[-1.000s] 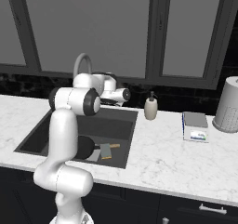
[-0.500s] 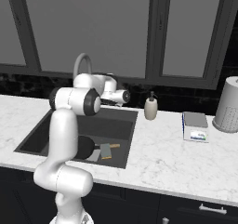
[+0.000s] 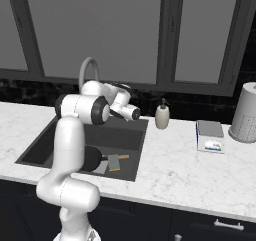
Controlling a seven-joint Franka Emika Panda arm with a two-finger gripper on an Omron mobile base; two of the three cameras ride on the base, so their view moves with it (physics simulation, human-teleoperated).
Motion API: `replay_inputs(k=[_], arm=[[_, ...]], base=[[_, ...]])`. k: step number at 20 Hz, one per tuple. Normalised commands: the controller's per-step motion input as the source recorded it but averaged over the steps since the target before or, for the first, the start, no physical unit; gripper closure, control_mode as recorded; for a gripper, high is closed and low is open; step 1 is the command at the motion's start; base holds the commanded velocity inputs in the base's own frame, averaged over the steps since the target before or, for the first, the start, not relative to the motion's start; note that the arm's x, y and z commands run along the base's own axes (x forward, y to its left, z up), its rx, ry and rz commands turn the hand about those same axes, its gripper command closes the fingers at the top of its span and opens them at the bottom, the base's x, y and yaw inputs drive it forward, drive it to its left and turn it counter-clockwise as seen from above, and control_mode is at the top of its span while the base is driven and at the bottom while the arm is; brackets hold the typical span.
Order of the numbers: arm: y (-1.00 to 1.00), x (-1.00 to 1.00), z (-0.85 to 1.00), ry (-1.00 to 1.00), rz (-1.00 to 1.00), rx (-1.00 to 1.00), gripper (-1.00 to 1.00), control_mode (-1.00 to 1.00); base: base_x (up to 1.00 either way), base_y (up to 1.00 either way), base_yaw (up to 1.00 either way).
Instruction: Pick the pan and sponge and place them into the sink. Then turn on the water.
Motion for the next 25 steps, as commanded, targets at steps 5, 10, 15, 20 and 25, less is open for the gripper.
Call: replay_inputs(k=[5, 10, 15, 20, 25], arm=[[-0.15, 0.26, -0.09, 0.13, -0.13, 0.33, 1.00, -1.00], [-0.04, 0.09, -0.26, 0.01, -0.07, 0.21, 1.00, -1.00], [0.00, 0.00, -0.18, 0.02, -0.02, 0.02, 1.00, -1.00], [0.00, 0.00, 0.00, 0.00, 0.00, 0.00, 1.00, -1.00], [0.00, 0.00, 0.00, 0.00, 0.00, 0.00, 1.00, -1.00]], base=[[0.00, 0.00, 0.00], [0.00, 0.00, 0.00], [0.00, 0.00, 0.00], [0.00, 0.00, 0.00], [0.00, 0.00, 0.00]])
